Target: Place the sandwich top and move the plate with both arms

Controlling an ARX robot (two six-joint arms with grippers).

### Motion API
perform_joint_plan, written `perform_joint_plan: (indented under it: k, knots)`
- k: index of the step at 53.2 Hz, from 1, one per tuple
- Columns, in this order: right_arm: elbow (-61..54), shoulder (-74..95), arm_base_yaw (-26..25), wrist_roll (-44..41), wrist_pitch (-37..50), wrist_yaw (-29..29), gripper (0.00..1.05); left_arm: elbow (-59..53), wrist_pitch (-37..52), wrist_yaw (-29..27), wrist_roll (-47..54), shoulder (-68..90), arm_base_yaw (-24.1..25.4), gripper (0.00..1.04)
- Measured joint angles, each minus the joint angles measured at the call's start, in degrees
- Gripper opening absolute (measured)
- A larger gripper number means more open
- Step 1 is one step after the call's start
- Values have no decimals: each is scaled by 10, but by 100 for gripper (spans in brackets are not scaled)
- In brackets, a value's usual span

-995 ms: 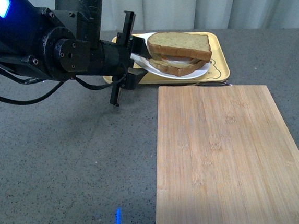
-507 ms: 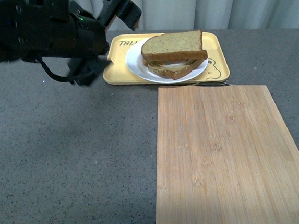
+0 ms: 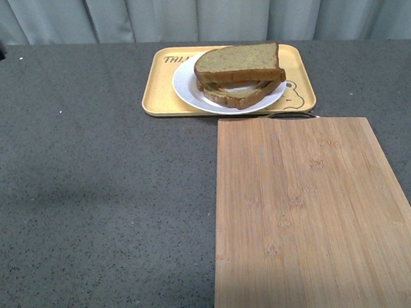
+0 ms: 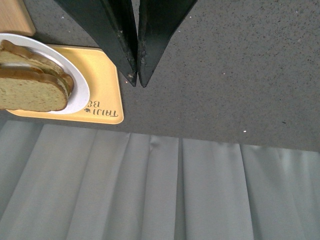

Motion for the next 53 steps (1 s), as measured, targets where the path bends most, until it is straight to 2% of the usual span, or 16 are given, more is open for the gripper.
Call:
perform_joint_plan:
  k: [14,19,25,28,33,53]
  knots:
    - [0,0,0,0,0,0,95,-80,-37,19,3,-114,26,4]
    - [0,0,0,0,0,0,95,-94,-103,28,4,-184,33,4]
    - [0,0,0,0,0,0,95,-113,-133,36,5,-246,40,4]
    - [0,0,0,0,0,0,95,-124,-148,65,6,-271,59,4]
    - [0,0,0,0,0,0,95,-140,-176,71,6,-312,78,4]
    - [0,0,0,0,0,0,95,-175,-294,74,6,-468,81,4]
